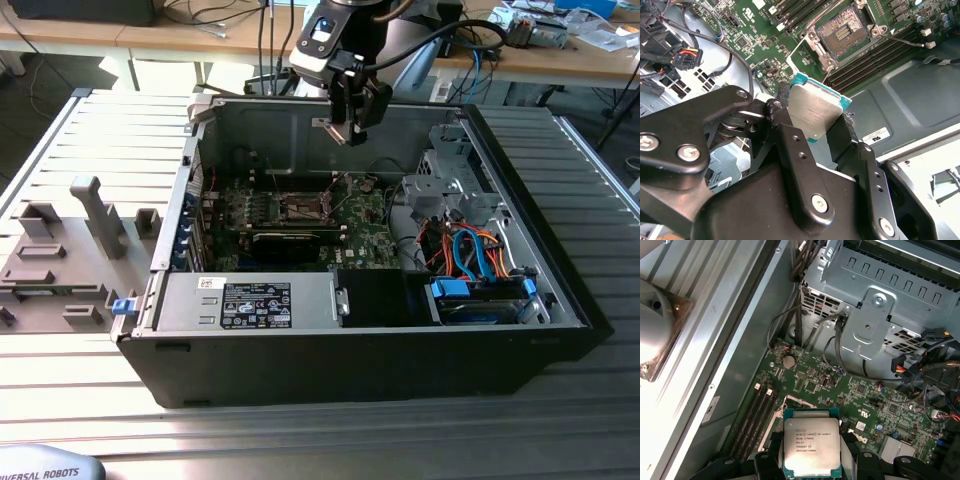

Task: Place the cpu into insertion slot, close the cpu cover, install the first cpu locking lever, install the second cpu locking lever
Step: 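Place the cpu into insertion slot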

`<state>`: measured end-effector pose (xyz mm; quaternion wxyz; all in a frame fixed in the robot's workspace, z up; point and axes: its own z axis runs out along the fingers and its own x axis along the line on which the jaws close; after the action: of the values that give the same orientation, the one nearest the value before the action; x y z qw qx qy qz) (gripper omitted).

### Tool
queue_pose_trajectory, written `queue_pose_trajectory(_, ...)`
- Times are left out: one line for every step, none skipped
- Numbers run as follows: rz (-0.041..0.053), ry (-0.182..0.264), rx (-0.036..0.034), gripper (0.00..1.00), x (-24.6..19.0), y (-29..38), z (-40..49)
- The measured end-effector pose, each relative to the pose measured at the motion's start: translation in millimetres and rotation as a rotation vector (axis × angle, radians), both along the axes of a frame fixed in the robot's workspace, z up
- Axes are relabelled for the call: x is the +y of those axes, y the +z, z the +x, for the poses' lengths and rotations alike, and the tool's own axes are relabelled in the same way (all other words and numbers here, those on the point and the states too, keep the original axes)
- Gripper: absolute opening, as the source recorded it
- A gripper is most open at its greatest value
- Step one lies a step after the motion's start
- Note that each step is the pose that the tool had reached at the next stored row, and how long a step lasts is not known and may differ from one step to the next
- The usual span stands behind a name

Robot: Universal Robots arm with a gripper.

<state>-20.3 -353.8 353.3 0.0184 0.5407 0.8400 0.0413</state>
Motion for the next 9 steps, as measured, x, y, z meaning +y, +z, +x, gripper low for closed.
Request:
queue_pose_trajectory(0.0000, -0.001, 0.0000, 0.54, 0.0, 0.0, 0.0)
queue_pose_trajectory(0.0000, -0.001, 0.0000, 0.54, 0.0, 0.0, 0.0)
queue_pose_trajectory(0.0000, -0.002, 0.0000, 0.54, 0.0, -0.1, 0.0)
queue_pose_trajectory(0.0000, -0.002, 0.0000, 0.54, 0.0, -0.1, 0.0)
queue_pose_trajectory(0.0000, -0.003, 0.0000, 0.54, 0.0, -0.1, 0.0)
queue_pose_trajectory(0.0000, -0.003, 0.0000, 0.54, 0.0, -0.2, 0.0)
queue_pose_trajectory(-0.0001, -0.004, 0.0000, 0.54, 0.0, -0.2, 0.0)
queue_pose_trajectory(0.0000, -0.004, 0.0000, 0.54, 0.0, -0.2, 0.0)
queue_pose_trajectory(0.0000, -0.005, 0.0000, 0.54, 0.0, -0.3, 0.0)
